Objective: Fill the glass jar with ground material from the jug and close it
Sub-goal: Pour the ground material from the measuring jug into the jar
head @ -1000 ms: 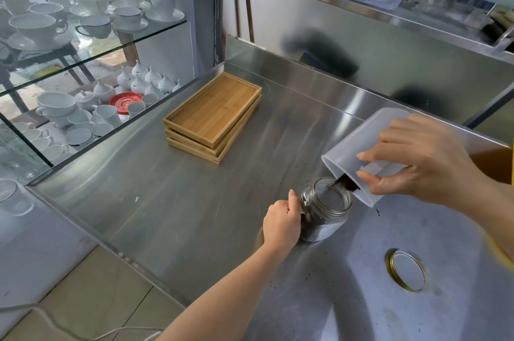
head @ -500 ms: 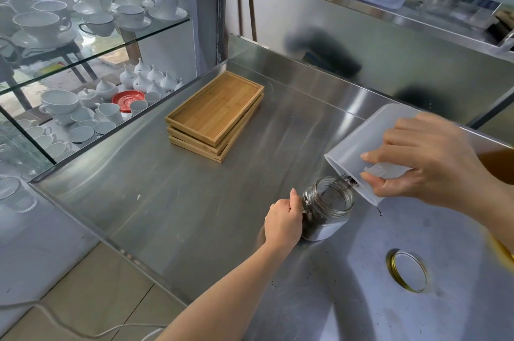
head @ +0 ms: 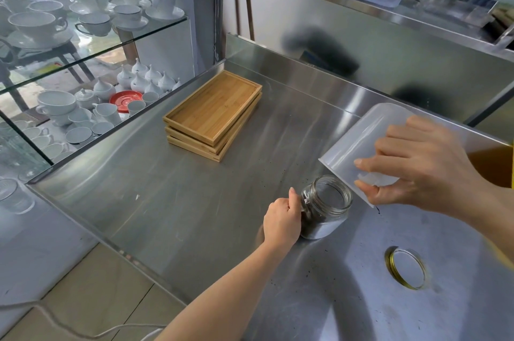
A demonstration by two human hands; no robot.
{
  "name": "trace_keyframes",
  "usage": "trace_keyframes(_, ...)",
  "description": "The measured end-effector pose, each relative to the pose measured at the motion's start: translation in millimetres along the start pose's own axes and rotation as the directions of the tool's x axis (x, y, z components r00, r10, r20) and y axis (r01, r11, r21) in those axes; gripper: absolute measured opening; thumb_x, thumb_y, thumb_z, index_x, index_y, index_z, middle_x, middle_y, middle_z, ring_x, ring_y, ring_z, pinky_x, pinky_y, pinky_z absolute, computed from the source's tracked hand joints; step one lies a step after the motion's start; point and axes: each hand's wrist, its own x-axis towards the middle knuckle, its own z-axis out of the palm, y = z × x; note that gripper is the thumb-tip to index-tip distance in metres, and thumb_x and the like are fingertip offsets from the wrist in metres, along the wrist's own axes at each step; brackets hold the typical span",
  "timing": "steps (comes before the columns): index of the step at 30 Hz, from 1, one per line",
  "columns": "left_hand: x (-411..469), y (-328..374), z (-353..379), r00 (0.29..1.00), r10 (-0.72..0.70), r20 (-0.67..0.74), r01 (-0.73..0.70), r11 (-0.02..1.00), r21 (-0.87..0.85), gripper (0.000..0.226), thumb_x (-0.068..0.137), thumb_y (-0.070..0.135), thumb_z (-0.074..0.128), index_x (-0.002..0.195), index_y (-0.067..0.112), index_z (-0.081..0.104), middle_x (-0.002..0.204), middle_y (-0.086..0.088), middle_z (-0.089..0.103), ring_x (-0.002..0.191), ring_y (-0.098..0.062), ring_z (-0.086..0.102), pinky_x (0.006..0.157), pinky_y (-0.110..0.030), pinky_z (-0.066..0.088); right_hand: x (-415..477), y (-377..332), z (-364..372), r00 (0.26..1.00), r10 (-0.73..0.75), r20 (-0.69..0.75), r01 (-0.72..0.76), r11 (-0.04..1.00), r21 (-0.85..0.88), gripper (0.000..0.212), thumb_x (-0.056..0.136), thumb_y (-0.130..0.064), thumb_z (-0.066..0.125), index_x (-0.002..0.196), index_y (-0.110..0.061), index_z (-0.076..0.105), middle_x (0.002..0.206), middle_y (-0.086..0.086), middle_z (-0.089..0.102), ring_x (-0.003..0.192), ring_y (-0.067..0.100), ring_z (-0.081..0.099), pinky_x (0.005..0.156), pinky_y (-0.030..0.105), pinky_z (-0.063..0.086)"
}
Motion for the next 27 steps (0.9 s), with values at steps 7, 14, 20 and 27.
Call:
trace_keyframes(7, 0.7, -1.1, 0.6, 1.000, -0.010, -0.001, 0.010, 1.000, 0.008, 0.055, 0.098, 0.032, 0.033, 0.049, 0.015, 0.015, 0.046, 0.000, 0.022, 0.047, -0.019, 0.022, 0.055, -0.035, 0.019, -2.9, -4.1, 1.0, 0.999, -0.049, 0.019, 0.049, 0.999, 0.001, 0.023, 0.077, -0.028, 0.062, 0.062, -0.011, 0.068, 0.049, 0.006, 0.049, 0.048, 0.023, 0.043, 0.053, 0.028, 0.025)
trace_keyframes(14, 0.9, -1.0, 1.0, 1.000, -0.004, -0.001, 0.004, 1.000, 0.013, 0.054, 0.098, 0.032, 0.033, 0.050, 0.015, 0.014, 0.047, 0.000, 0.021, 0.047, -0.020, 0.021, 0.048, -0.036, 0.018, -5.7, -4.8, -0.9, 0.999, -0.039, -0.007, 0.039, 0.999, -0.004, 0.022, 0.077, -0.027, 0.064, 0.063, -0.010, 0.068, 0.049, 0.006, 0.050, 0.044, 0.025, 0.044, 0.049, 0.028, 0.028)
trace_keyframes(20, 2.1, -2.8, 1.3, 1.000, 0.002, -0.001, -0.002, 1.000, 0.013, 0.055, 0.098, 0.032, 0.033, 0.049, 0.014, 0.015, 0.047, -0.001, 0.022, 0.047, -0.020, 0.022, 0.049, -0.037, 0.018, -12.4, -9.6, 0.9, 0.999, 0.043, -0.033, -0.041, 0.998, 0.038, 0.020, 0.075, -0.027, 0.066, 0.066, -0.010, 0.070, 0.049, 0.007, 0.051, 0.045, 0.025, 0.044, 0.052, 0.029, 0.029)
trace_keyframes(27, 4.4, -5.3, 3.6, 1.000, -0.005, -0.010, 0.005, 1.000, 0.009, 0.055, 0.098, 0.033, 0.033, 0.048, 0.015, 0.017, 0.047, 0.001, 0.025, 0.048, -0.019, 0.025, 0.057, -0.035, 0.023, -44.2, -10.7, 13.4, 0.830, 0.553, -0.069, -0.487, 0.780, 0.394, 0.049, 0.084, -0.045, 0.055, 0.071, 0.000, 0.071, 0.054, 0.010, 0.054, 0.055, 0.019, 0.041, 0.053, 0.031, 0.038)
